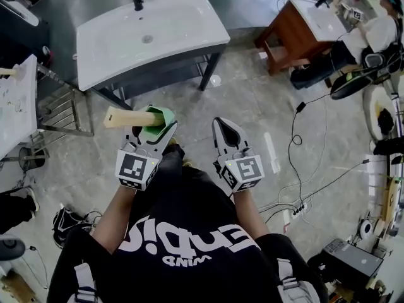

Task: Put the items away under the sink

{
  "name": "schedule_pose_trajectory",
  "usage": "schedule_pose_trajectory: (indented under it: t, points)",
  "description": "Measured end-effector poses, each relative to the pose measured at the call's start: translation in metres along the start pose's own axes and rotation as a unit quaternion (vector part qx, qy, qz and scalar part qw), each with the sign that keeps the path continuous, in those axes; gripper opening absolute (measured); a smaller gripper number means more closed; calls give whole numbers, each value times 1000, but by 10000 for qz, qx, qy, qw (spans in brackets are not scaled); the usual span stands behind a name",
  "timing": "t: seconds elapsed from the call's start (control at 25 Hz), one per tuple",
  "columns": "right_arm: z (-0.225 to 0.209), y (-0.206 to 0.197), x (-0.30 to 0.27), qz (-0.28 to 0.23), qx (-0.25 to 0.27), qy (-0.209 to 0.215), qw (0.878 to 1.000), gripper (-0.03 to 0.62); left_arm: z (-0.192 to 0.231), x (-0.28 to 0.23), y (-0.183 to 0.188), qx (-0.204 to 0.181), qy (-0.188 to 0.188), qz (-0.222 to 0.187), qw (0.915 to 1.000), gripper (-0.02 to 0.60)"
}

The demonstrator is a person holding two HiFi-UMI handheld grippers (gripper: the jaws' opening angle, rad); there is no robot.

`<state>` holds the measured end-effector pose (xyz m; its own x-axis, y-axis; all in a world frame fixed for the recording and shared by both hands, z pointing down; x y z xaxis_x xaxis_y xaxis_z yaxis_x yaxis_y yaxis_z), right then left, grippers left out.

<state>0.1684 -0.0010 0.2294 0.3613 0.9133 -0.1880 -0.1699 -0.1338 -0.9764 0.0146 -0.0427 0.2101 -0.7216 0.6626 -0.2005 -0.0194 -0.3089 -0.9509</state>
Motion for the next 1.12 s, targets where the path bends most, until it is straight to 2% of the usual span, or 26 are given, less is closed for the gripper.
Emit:
schedule_pose_trajectory:
  t: [0.52, 0.72, 1.12]
  points:
    - [-29, -2, -59, 137, -9, 158, 9998, 18, 30, -58, 8, 96, -101, 122, 9998, 333]
    - [-25, -17, -80, 183, 48, 398, 9990, 18, 45, -66, -5, 103, -77, 145, 9998, 333]
    - [-39, -60, -111, 118, 111, 540, 9984, 18, 73, -92, -47, -17, 176, 96, 9998, 333]
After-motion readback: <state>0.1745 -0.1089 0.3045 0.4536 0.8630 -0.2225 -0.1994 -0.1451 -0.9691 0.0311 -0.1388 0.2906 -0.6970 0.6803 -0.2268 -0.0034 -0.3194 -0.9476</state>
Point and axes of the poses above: the fingertips, and each gripper's own axes: x backward along the fingers, z to its left, y out of its top, the point moved 2 cm from there along x, backward along the fingers, and after that the axes turned 15 degrees about x, right-handed, at the moved point
